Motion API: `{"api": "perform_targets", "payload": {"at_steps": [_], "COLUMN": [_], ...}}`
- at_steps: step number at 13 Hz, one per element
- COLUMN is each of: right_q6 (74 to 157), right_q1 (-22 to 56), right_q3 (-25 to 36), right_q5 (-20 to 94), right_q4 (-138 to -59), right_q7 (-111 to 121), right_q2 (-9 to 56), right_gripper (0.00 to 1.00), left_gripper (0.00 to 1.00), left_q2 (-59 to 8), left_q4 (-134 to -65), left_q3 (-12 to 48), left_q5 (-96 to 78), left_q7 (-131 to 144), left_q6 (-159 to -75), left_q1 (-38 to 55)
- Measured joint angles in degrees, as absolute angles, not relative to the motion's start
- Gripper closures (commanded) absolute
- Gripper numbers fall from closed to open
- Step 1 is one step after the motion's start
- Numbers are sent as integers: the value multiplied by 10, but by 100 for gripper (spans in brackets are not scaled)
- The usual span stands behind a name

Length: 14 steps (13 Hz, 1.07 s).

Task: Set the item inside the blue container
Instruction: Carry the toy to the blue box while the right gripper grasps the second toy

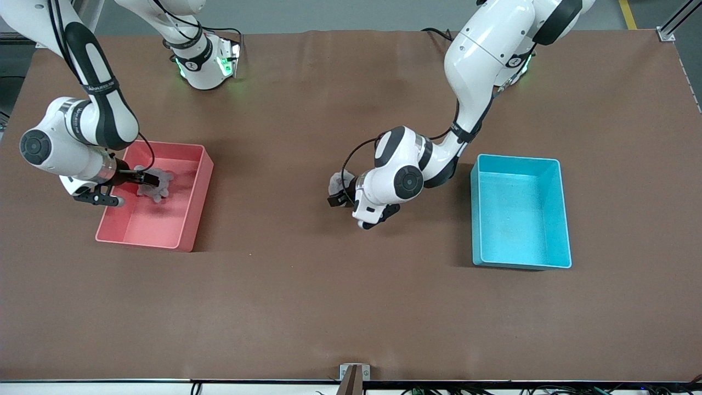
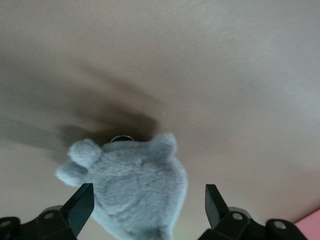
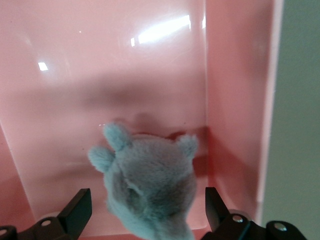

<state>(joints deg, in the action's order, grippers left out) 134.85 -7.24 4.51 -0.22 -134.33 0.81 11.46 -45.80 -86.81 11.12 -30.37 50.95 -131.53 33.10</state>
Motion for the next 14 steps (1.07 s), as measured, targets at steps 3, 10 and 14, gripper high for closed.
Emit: {"api": "perform_targets", "payload": {"at_steps": [3, 10, 14], "right_q6": [1351, 1356, 1355], "right_q1": [-58, -58, -57], "right_q3": [43, 44, 44], "right_q5": [-2, -2, -2], "right_q4": [-1346, -1347, -1346], "right_q7": [-14, -18, -18], "right_q2": [128, 170, 171], "right_gripper": [0, 20, 88], "left_gripper": [21, 87, 87], "left_q2": [-467, -466, -418], "left_q4": [-882, -886, -864], "left_q3": [111, 109, 105], "left_q5": [-304, -297, -188], "left_q7": [510, 509, 507], "left_q6": [-1315, -1305, -1212], "left_q1": [338, 351, 331]}}
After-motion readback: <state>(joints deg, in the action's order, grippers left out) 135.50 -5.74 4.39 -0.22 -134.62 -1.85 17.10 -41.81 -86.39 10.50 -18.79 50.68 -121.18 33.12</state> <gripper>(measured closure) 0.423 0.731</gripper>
